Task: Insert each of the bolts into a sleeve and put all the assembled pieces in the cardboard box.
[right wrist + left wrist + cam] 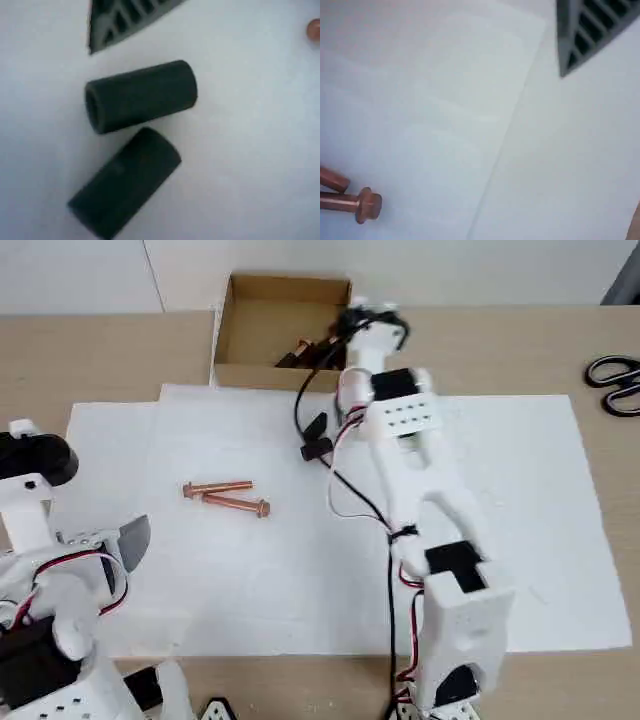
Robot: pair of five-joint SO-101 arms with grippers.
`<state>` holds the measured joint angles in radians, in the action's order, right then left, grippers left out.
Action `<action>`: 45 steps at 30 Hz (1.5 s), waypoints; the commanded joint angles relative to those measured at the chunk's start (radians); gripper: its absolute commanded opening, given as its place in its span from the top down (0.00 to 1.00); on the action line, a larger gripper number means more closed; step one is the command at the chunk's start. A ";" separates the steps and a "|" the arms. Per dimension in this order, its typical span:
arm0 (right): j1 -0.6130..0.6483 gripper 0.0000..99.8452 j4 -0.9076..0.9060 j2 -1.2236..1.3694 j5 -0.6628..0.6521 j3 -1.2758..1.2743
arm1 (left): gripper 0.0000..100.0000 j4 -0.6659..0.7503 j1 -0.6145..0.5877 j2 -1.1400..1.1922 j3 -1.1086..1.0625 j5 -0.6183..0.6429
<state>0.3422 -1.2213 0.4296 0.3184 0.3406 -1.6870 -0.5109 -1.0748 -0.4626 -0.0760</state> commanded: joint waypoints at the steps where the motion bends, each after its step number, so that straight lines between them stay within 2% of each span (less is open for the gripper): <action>1: 0.025 0.81 0.058 0.024 0.100 0.052 | 0.67 0.018 -0.003 0.005 0.001 -0.011; 7: 0.025 0.81 0.140 0.064 0.244 0.052 | 0.67 0.018 -0.003 0.005 0.001 -0.011; 14: 0.035 0.81 0.156 0.064 0.313 0.052 | 0.67 0.020 -0.003 0.005 0.001 -0.011; 24: 0.099 0.81 0.156 0.067 0.319 0.052 | 0.67 0.020 -0.003 0.005 0.001 -0.011; 40: 0.096 0.81 0.223 0.202 0.319 0.054 | 0.67 0.020 -0.003 0.005 0.001 -0.011; 45: 0.096 0.91 0.220 0.202 0.319 0.054 | 0.67 0.020 -0.003 0.005 0.001 -0.011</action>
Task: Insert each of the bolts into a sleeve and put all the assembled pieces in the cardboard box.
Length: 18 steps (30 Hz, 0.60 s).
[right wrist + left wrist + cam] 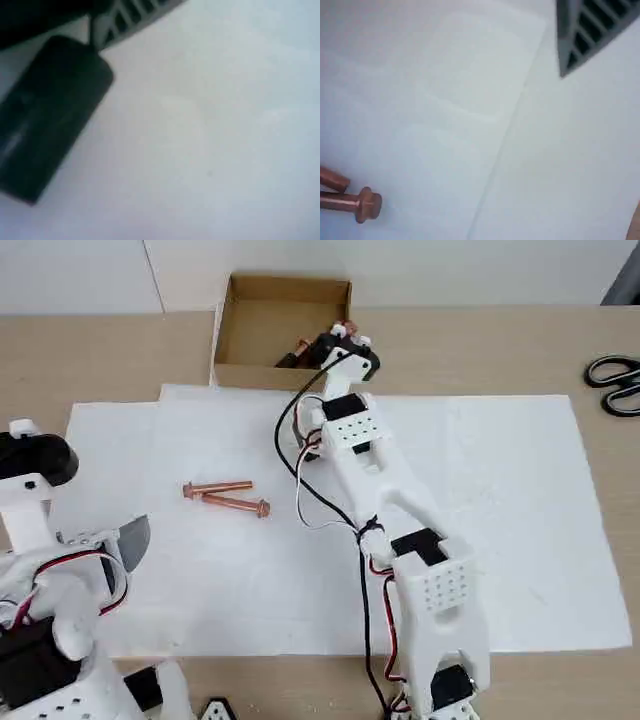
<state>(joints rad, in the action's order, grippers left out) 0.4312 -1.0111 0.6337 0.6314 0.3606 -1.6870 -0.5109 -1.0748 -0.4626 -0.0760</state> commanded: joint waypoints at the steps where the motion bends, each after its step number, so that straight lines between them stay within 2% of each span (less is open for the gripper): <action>1: 0.007 0.93 0.008 -0.002 0.005 0.034 | 0.67 0.020 -0.003 0.005 0.001 -0.011; 18: -0.002 0.95 -0.096 -0.016 -0.002 0.043 | 0.67 0.020 -0.003 0.005 0.001 -0.011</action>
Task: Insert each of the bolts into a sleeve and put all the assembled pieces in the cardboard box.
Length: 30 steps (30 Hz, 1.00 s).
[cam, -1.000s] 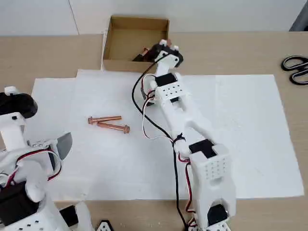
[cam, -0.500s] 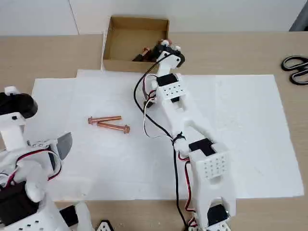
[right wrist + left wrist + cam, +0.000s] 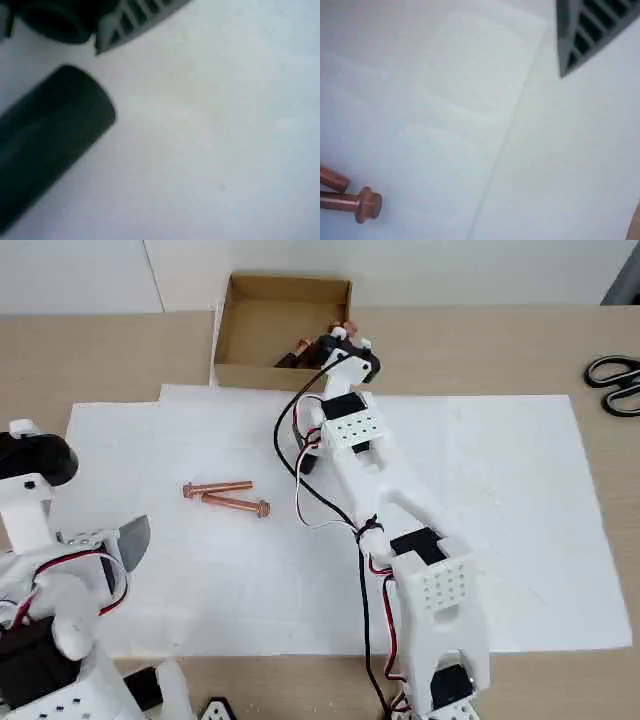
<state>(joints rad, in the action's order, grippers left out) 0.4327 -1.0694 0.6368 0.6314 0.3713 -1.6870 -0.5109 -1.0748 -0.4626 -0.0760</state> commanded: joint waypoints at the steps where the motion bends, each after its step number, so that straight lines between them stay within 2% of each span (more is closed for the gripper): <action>1: -0.007 0.95 -0.061 -0.031 -0.003 0.046 | 0.67 0.020 -0.003 0.005 0.001 -0.011; 7: -0.051 0.95 -0.202 -0.148 -0.011 0.104 | 0.67 0.020 -0.003 0.005 0.001 -0.011; 9: -0.076 0.95 -0.248 -0.186 -0.069 0.104 | 0.67 0.020 -0.003 0.005 0.001 -0.011; 11: -0.116 0.95 -0.294 -0.222 -0.166 0.104 | 0.67 0.020 -0.003 0.005 0.001 -0.011; 15: -0.185 0.95 -0.349 -0.255 -0.445 0.104 | 0.67 0.020 -0.003 0.005 0.001 -0.011; 19: -0.196 0.95 -0.378 -0.214 -0.678 0.103 | 0.67 0.020 0.000 0.005 0.001 -0.011; 24: -0.194 0.95 -0.320 -0.102 -0.717 0.103 | 0.67 0.020 0.000 0.005 0.001 -0.011; 30: -0.194 0.95 -0.343 -0.064 -0.746 0.103 | 0.67 0.020 0.000 0.005 0.001 -0.011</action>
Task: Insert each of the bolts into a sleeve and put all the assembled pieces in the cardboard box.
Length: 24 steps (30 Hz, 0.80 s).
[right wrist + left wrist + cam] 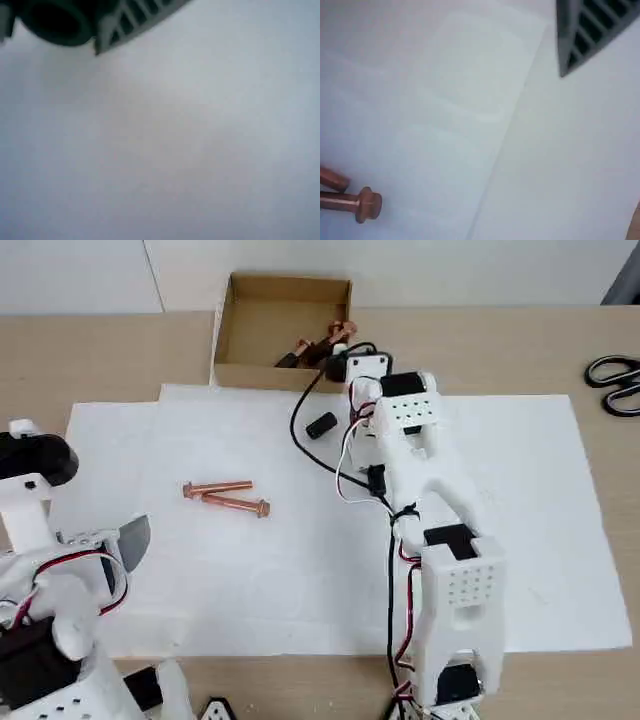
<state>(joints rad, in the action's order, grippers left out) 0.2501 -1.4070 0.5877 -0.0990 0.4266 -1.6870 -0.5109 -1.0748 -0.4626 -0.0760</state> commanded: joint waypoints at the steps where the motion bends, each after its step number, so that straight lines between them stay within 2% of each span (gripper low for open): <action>1: -0.012 0.94 -0.007 -0.015 -0.015 0.049 | 0.67 0.020 0.000 0.005 0.001 -0.011; 8: -0.007 0.79 -0.048 -0.018 -0.015 0.052 | 0.67 0.020 0.000 0.005 0.001 -0.011; 24: -0.007 0.79 -0.105 -0.019 -0.006 0.052 | 0.67 0.020 0.000 0.005 0.001 -0.011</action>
<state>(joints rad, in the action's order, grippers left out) 0.2486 -1.5052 0.5877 -0.1020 0.4281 -1.6870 -0.5109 -1.0748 -0.4626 -0.0760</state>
